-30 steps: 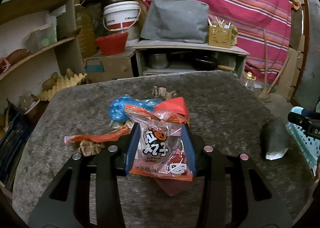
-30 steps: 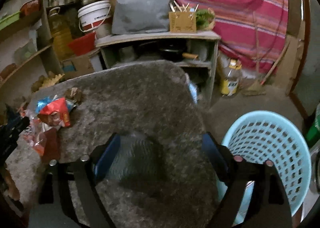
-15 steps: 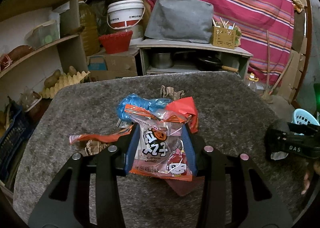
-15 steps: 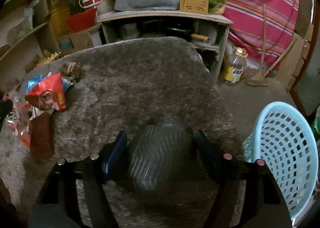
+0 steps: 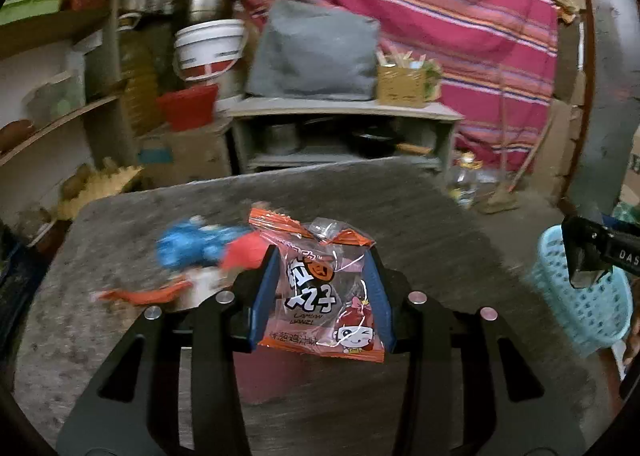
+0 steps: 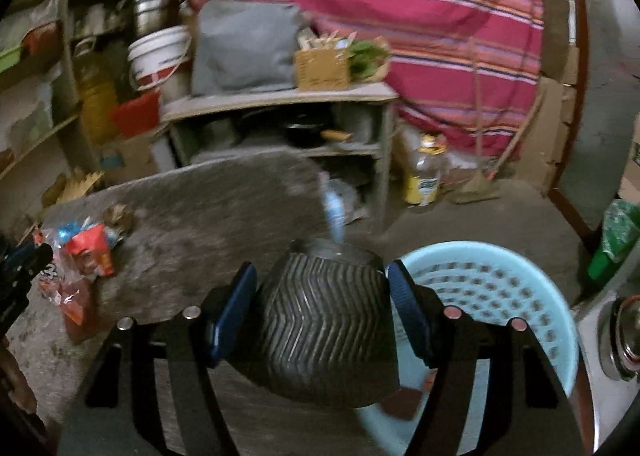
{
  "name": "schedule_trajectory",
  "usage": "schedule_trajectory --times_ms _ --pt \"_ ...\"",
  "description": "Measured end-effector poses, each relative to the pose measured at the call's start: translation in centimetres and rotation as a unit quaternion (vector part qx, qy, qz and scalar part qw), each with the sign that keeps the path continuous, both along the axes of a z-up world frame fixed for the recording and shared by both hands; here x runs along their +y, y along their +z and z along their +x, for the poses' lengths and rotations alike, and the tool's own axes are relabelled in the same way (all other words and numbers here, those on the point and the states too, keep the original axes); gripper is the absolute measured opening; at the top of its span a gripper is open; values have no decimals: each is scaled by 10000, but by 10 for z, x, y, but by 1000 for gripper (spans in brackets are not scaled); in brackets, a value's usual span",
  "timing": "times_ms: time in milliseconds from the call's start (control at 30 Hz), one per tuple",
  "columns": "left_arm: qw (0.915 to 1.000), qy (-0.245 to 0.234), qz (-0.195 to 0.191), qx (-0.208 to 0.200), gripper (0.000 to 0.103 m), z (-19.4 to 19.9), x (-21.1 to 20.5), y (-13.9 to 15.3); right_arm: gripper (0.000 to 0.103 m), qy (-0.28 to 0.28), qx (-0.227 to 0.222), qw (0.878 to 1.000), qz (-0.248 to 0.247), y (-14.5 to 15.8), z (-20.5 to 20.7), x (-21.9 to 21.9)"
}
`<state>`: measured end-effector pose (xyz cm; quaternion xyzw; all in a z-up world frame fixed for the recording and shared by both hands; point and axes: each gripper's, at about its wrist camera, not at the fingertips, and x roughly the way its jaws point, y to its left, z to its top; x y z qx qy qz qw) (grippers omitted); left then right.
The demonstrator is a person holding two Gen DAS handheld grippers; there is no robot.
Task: Collect trash
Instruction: 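Carry the snack bag and black rubber piece over the basket with both tools, then open both tools to drop the snack bag and rubber piece into the basket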
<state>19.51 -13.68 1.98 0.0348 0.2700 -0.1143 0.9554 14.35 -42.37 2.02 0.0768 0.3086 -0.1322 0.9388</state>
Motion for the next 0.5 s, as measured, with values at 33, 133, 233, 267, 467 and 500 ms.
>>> schedule_trajectory --times_ms 33,133,233,267,467,500 --pt "9999 -102 -48 -5 41 -1 -12 2 68 -57 -20 10000 -3 1 -5 -9" --pt "9991 -419 -82 -27 41 -5 -53 4 68 -284 -54 9995 -83 2 -21 -39" --pt "9972 -737 -98 -51 41 -12 -92 5 68 -472 -58 9988 -82 0 -36 -66" --pt "9964 -842 -113 -53 41 -14 -105 5 68 -515 -48 9986 -55 -2 -41 -74" --pt "9892 -1461 -126 -71 41 -30 -179 5 68 -844 -1 9964 32 -13 -64 -119" --pt "9874 -1575 -103 -70 41 -35 -194 4 68 -918 -7 9958 74 -14 -68 -127"
